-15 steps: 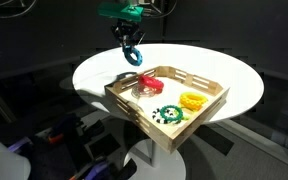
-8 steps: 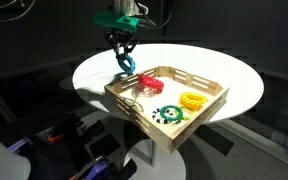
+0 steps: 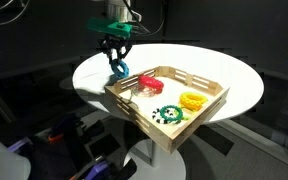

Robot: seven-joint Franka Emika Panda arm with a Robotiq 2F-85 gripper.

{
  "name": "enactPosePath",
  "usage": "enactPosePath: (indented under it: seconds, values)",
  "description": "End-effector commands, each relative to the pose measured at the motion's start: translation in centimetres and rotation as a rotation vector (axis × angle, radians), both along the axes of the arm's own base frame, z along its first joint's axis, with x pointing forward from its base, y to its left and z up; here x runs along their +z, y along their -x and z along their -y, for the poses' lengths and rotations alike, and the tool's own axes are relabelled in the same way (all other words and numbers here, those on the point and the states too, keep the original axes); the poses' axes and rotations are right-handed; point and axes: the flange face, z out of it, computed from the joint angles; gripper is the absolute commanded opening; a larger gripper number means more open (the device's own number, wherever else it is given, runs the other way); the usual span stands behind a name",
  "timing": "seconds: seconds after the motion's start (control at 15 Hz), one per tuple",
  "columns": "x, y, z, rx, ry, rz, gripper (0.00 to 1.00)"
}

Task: Move the tray to the right then put the blue ring on the table

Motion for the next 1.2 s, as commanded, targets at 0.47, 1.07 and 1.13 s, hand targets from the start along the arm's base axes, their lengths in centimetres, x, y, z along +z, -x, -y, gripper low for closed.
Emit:
enactPosePath:
  seconds: [0.47,1.07,1.13]
  values:
    - [-1.6,0.9,0.5,0.035,0.01,-0.037,0.95]
    - [1.8,-0.3,4.1,-0.072,0.117,0.008,1.0]
    - [2.3,-0.4,4.7,-0.089,0.143,0.01,1.0]
